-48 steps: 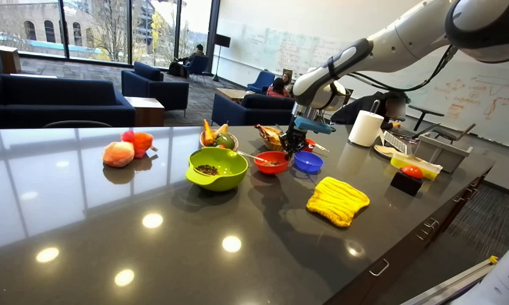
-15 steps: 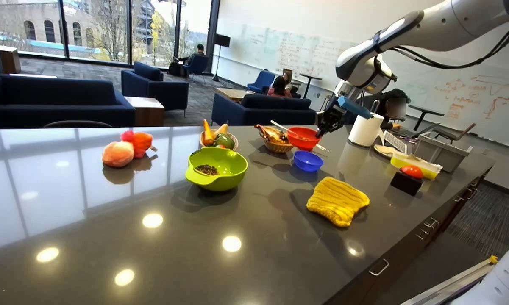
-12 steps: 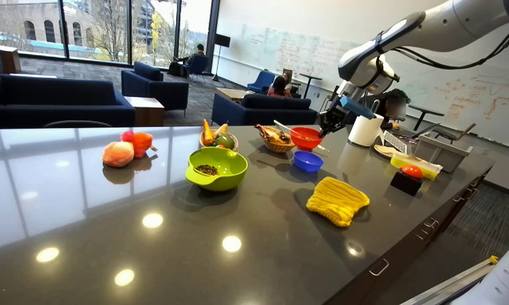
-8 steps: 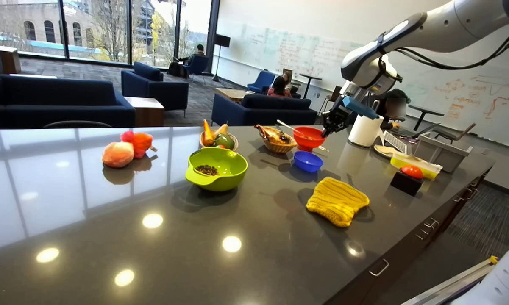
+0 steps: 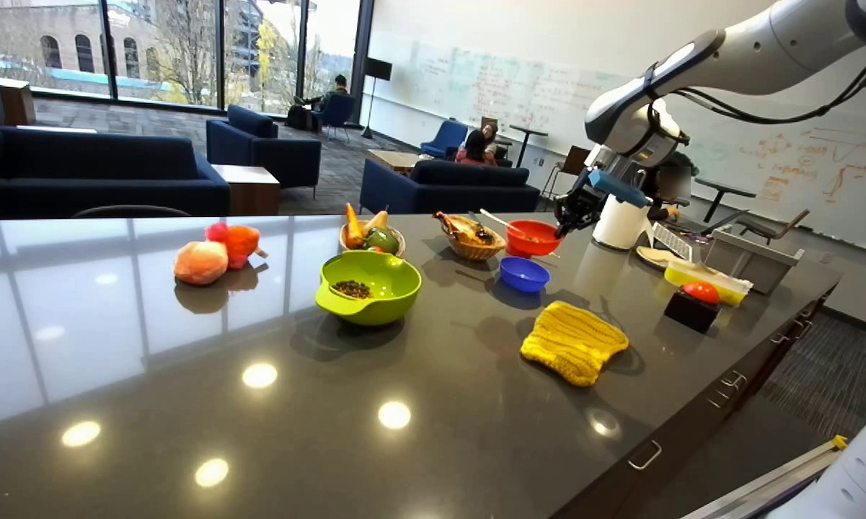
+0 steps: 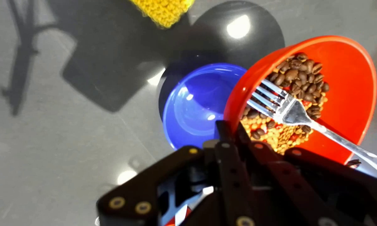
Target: Put the orange bowl in the blue bowl.
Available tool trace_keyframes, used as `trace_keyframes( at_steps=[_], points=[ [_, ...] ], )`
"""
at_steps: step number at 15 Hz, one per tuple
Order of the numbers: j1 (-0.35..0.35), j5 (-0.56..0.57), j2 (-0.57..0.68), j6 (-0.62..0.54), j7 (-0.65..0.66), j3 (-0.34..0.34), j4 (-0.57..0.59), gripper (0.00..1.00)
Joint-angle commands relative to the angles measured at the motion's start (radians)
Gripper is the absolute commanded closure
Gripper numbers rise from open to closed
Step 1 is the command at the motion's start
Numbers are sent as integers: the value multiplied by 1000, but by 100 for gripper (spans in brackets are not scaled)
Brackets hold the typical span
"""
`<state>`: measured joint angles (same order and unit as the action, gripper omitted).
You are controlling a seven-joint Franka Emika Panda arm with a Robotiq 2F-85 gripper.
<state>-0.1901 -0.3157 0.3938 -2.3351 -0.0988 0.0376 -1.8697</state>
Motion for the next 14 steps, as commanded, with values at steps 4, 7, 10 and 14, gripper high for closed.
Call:
trace_keyframes(
  at_steps=[4,7,10,14],
  points=[
    [-10,-11,54,1,28,12,44,99],
    [-11,-8,88,0,35,11,66,99],
    [-16,-10,126,-2,36,7,94,99],
    [-23,-8,160,-1,39,7,124,99]
  ],
)
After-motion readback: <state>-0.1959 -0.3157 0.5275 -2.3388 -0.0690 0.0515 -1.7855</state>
